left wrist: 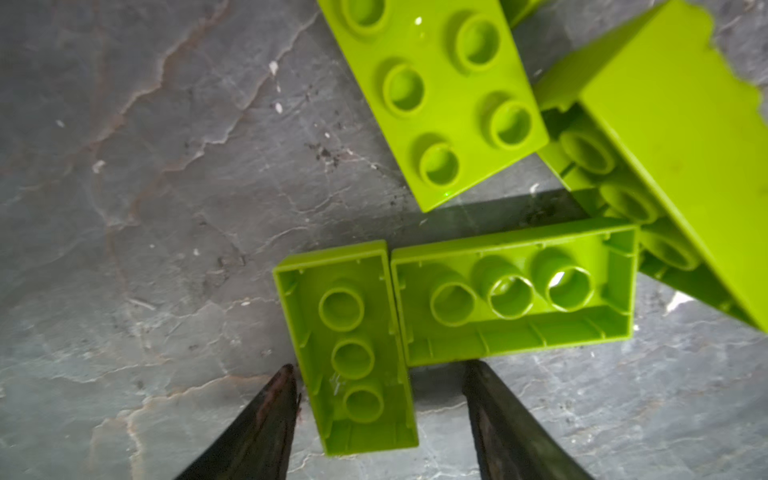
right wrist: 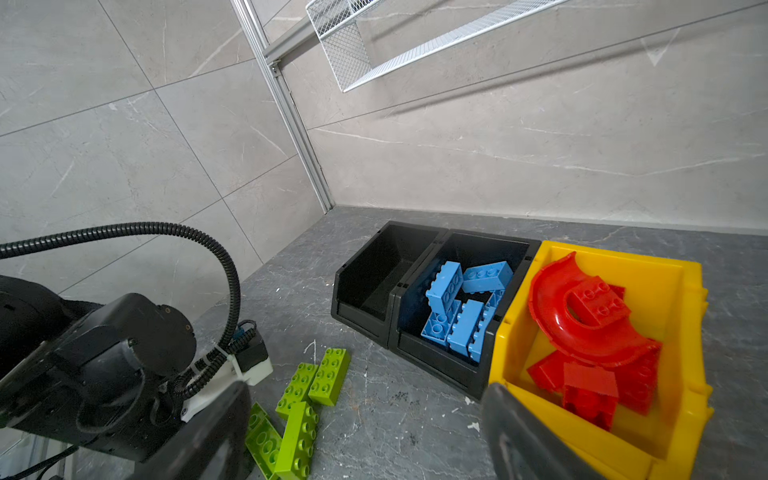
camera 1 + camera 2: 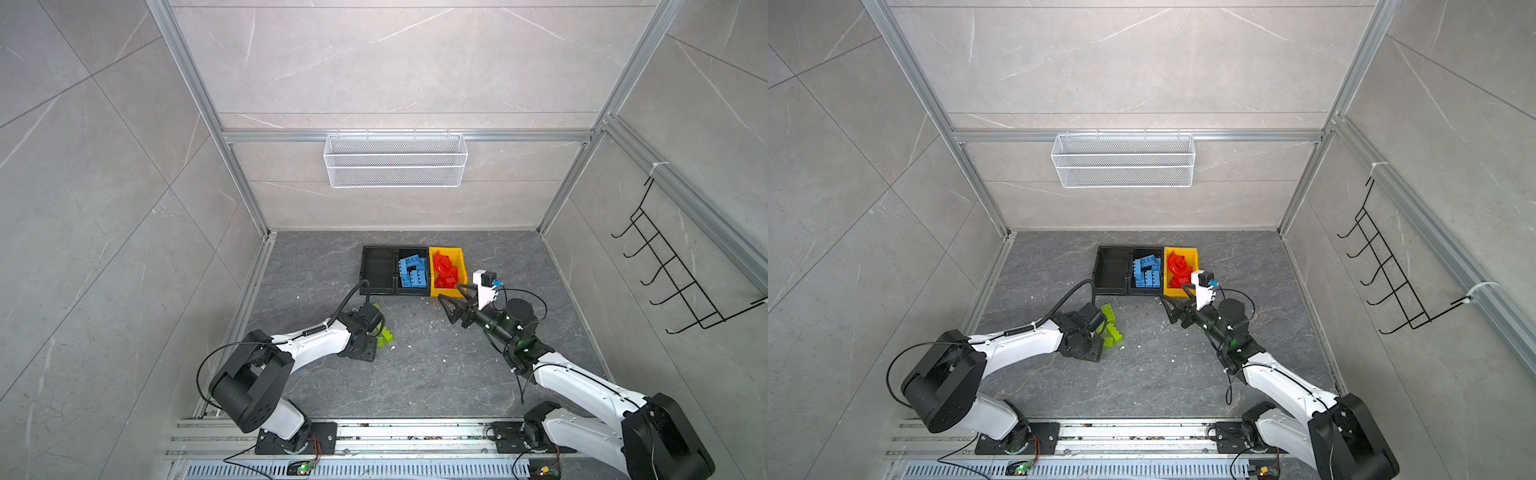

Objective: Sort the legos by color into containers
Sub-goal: 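Lower the left gripper and grasp a lime-green brick, then carry the green brick into the empty black bin and release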

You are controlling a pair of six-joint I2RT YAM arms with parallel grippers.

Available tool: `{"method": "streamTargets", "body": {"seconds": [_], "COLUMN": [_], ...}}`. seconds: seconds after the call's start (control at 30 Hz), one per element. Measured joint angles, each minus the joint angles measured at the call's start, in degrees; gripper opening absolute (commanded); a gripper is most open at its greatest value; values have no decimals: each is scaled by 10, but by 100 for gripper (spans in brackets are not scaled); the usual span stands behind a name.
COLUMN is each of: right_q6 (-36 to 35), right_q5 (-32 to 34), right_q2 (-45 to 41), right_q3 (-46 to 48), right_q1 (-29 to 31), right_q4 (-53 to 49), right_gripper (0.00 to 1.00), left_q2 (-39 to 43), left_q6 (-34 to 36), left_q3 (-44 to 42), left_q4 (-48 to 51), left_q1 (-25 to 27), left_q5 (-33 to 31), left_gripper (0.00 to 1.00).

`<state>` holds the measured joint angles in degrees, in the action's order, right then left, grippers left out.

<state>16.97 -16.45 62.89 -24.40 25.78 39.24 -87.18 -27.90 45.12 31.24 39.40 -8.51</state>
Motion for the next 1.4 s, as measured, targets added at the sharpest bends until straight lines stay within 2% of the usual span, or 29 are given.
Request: {"method": "streamTargets", "body": {"seconds": [0.33,0.57,0.7,1.0,1.1,1.2,1.4], "right_q6": [-1,-7,-7,-7,-9,-13,-17], "right_q5": [28,31,27,21,23,23,25], "right_q2": [-14,-14,-14,-12,-12,-12,-12], "right_q3": [0,-3,-8,-19,-27,-31,-33], "right_q1": [0,0,0,0,0,0,0], "right_q4": [-14,-37,-39,-61,-82,-93,-103], "right_gripper": [87,88,88,88,88,89,89], "left_q2": [17,32,47,111,116,100,-6], "left_q6": [-5,-7,-7,-3,10,33,93], "left_q3": [-19,-27,-27,-23,9,82,247], "left_q4": [-17,-13,-10,7,26,39,25], "left_q1": [-25,-42,-42,-42,-42,-42,-45], "left_q5": [12,-7,-16,-20,-19,-15,-12], "left_gripper": [42,33,23,22,23,24,24]}}
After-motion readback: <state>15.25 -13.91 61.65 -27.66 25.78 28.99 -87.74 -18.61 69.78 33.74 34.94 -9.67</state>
